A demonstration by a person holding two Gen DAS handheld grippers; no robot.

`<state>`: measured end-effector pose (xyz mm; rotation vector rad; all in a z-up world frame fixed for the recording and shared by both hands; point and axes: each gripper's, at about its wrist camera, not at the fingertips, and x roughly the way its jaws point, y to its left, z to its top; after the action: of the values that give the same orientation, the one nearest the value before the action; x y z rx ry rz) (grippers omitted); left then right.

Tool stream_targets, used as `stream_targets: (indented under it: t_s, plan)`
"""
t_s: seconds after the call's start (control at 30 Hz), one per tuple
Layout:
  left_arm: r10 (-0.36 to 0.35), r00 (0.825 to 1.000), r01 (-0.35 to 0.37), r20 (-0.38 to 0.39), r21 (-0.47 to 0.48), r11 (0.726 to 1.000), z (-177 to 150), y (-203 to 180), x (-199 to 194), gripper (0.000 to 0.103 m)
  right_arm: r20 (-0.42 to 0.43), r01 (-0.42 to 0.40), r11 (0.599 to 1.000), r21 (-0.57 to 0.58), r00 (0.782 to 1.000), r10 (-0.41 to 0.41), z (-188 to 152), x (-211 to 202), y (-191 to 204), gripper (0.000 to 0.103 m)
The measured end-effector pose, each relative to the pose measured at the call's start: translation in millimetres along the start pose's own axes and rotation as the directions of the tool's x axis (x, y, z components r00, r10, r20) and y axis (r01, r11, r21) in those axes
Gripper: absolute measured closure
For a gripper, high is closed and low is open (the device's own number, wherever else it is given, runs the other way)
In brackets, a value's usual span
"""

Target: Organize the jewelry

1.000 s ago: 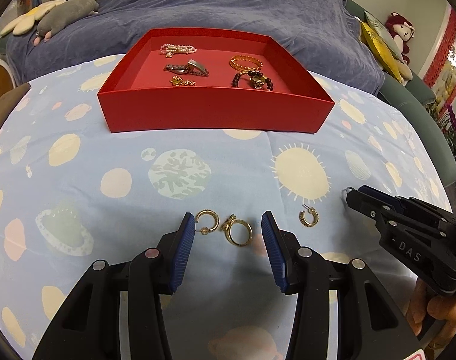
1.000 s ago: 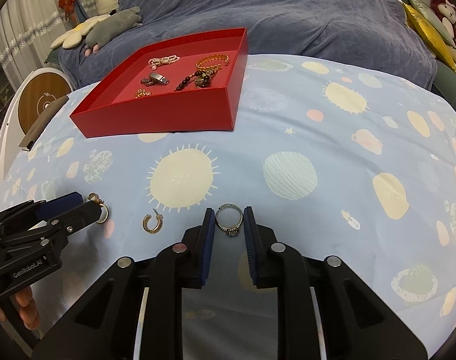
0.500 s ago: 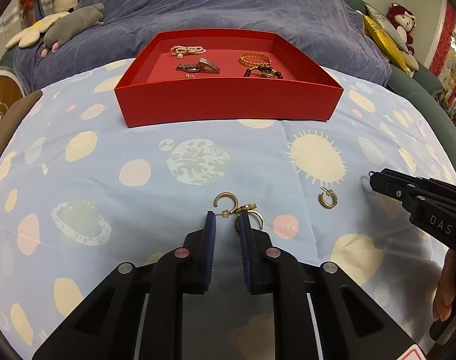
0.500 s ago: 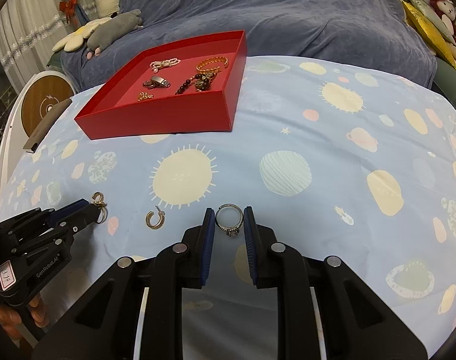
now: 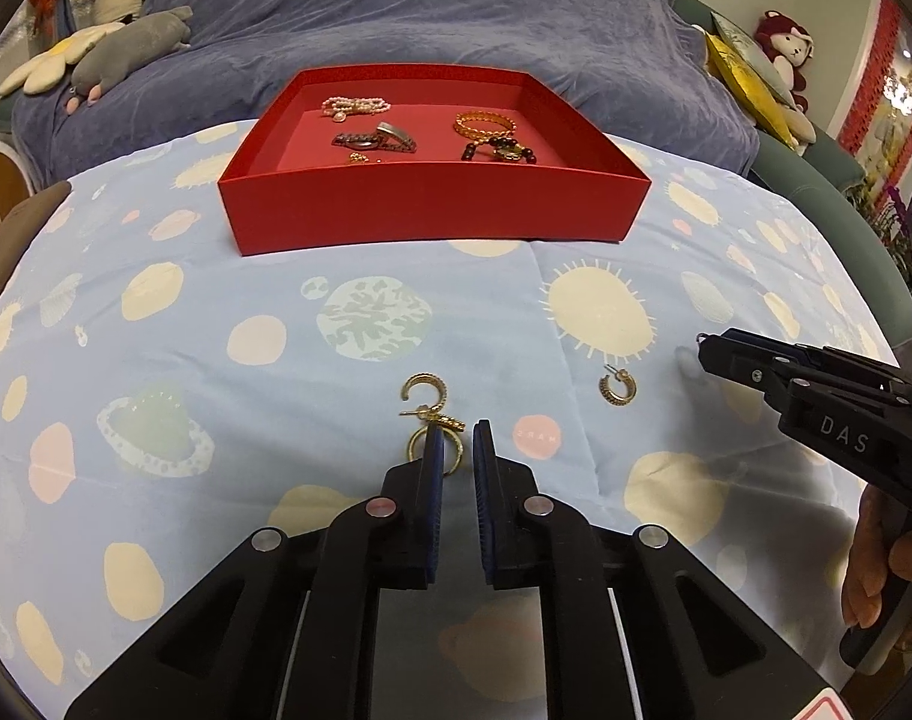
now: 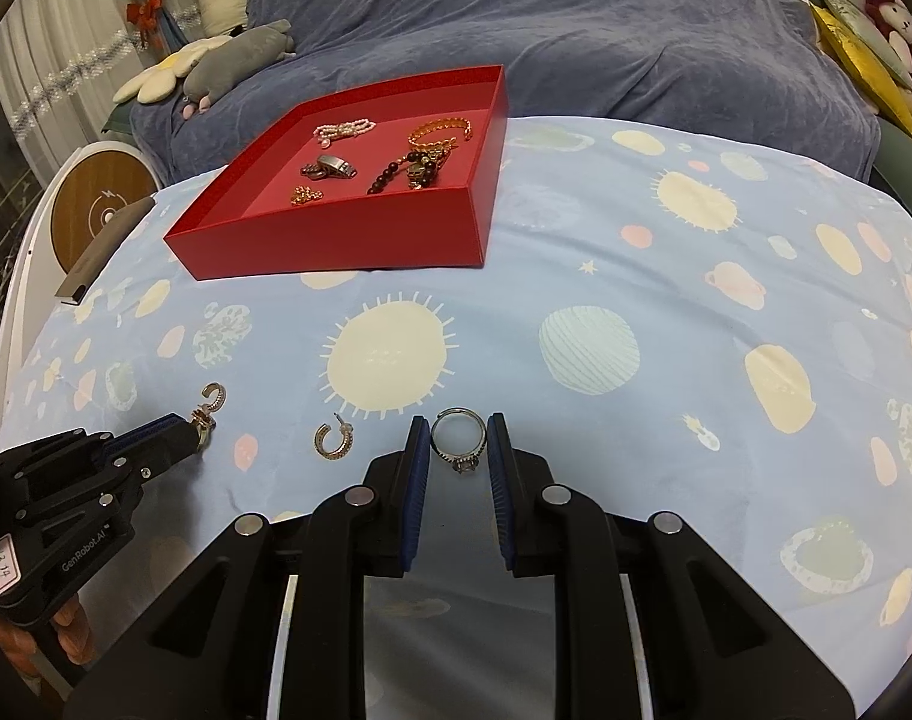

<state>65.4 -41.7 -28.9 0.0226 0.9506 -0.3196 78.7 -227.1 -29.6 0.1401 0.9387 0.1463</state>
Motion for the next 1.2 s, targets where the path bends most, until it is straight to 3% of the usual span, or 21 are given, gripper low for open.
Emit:
stream_targets:
  t_s: [0.23,0.3,0.47,0.83,1.2]
  plan:
    - [0.023,1.0,-0.023,-0.005,0.006,1.0,2.6,-1.9,11.9,0.091,0.0,-0.003,1.0,0.0,1.0,0.003,-0.2,-0.6,0.4,0.084]
    - [0.019,1.0,-0.019,-0.005,0.004,1.0,2.0,-1.2,11.3,0.096,0.001,-0.003,1.0,-0.001,1.0,0.003,-1.1,-1.2,0.3,0.084]
    - [0.002,1.0,-0.002,-0.001,0.009,1.0,0.5,-1.5,8.1,0.103,0.001,-0.004,1.0,-0.001,1.0,0.004,-0.9,-1.3,0.4,0.084]
    - [-0.053,0.998,0.054,0.033,-0.029,0.998,7.7,7.9,-12.8,0.103,0.013,-0.017,1.0,-0.005,1.0,0.017,1.2,-8.6,4.1,0.084]
    - [-0.037,0.991,0.049,0.132,-0.084,0.995,41.7,30.2,-42.8,0.103,0.072,-0.047,0.999,-0.017,0.996,0.048,23.0,-25.3,17.8,0.084]
